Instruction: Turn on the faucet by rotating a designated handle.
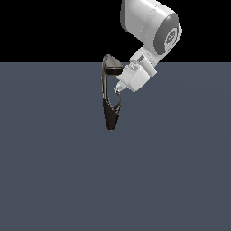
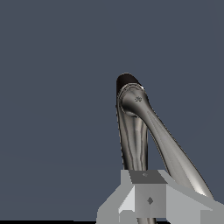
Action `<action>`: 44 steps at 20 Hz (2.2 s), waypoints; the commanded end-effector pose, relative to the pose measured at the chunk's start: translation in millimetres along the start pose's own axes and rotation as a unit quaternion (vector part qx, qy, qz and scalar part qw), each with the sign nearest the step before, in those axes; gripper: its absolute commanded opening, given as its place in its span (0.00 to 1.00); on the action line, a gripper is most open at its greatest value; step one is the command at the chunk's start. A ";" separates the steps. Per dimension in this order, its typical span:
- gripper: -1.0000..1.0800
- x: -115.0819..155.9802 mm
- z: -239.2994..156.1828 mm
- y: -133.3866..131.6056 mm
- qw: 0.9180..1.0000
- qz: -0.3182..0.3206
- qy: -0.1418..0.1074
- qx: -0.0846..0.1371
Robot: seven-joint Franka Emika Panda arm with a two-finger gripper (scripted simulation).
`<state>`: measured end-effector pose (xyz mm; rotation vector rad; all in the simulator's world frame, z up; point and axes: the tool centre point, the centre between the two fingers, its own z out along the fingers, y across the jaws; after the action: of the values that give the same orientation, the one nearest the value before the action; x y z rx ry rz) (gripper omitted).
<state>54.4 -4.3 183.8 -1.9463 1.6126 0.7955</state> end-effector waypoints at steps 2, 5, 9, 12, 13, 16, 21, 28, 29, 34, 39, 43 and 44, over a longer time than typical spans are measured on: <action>0.00 -1.0 -0.8 1.8 1.000 0.000 0.000 0.000; 0.00 2.1 -0.5 12.1 1.000 -0.001 -0.001 -0.001; 0.00 6.4 -0.1 26.2 1.000 -0.001 -0.002 -0.002; 0.00 9.8 0.1 37.2 1.000 -0.002 -0.002 -0.003; 0.00 11.0 0.2 40.9 1.000 -0.002 -0.003 -0.004; 0.00 14.6 0.4 52.3 1.000 -0.002 -0.003 -0.005; 0.00 25.1 -1.0 51.0 1.000 -0.009 -0.002 -0.002; 0.00 32.6 -1.9 53.9 1.000 -0.023 -0.004 -0.003; 0.00 37.3 -1.7 53.3 1.000 -0.022 -0.004 -0.003; 0.00 60.4 -0.7 50.5 1.000 -0.016 -0.004 -0.004; 0.00 82.8 0.1 48.1 1.000 -0.010 -0.004 -0.004; 0.00 100.0 0.8 46.3 1.000 -0.005 -0.003 -0.005; 0.00 104.3 0.9 45.9 1.000 -0.004 -0.003 -0.005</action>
<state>39.2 -35.1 159.1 -1.9984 1.4832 0.7907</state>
